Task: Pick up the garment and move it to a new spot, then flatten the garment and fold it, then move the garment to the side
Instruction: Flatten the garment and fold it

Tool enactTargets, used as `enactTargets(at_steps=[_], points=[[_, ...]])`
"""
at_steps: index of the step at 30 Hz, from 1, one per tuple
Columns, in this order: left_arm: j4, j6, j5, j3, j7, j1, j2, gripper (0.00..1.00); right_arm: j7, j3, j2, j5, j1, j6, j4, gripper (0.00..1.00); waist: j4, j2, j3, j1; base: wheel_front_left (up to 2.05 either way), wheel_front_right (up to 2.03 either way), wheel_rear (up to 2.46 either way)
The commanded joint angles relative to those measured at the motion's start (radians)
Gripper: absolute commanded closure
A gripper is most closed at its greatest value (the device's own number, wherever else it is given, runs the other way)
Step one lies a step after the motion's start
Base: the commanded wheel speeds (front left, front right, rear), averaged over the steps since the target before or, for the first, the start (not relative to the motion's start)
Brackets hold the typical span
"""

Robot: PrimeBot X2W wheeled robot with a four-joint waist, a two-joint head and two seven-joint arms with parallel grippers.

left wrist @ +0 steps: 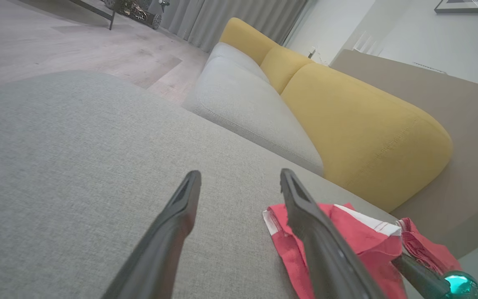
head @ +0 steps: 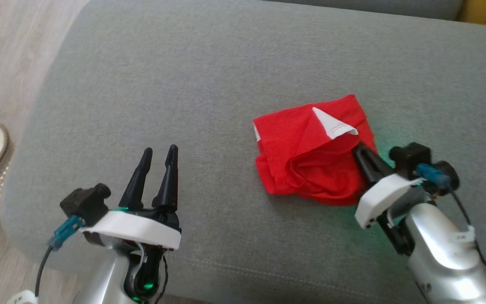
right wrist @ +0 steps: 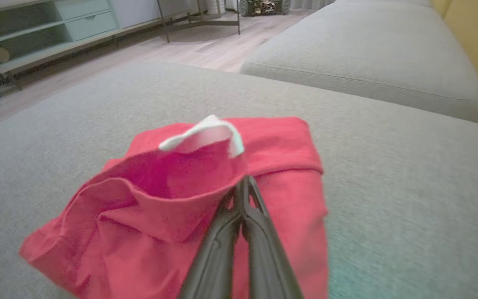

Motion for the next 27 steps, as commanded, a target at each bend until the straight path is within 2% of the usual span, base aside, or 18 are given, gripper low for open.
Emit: enactTargets(at_steps=[1, 7, 17, 27], points=[[-0.029, -0.006, -0.005, 0.028, -0.008, -0.042, 0.006, 0.00, 0.006, 0.033, 0.009, 0.001, -0.029, 0.007, -0.013, 1.00, 0.014, 0.0000, 0.006, 0.0000, 0.00, 0.00, 0.00], [-0.028, -0.006, -0.011, 0.027, -0.008, -0.042, 0.006, 0.00, 0.040, 0.132, 0.014, 0.037, -0.068, 0.007, 0.061, 1.00, 0.045, 0.0000, 0.009, 0.0000, 0.00, 0.00, 0.00], [-0.033, -0.006, -0.024, 0.013, -0.008, -0.047, 0.006, 0.00, -0.006, 0.218, 0.063, 0.078, -0.189, 0.007, 0.119, 1.00, 0.076, 0.0000, 0.026, 0.0000, 0.00, 0.00, 0.00], [-0.037, -0.003, -0.043, 0.003, -0.008, -0.052, 0.006, 0.00, 0.035, 0.328, 0.079, 0.133, -0.246, 0.007, 0.245, 1.00, 0.102, 0.0000, 0.044, 0.0000, 0.00, 0.00, 0.00]])
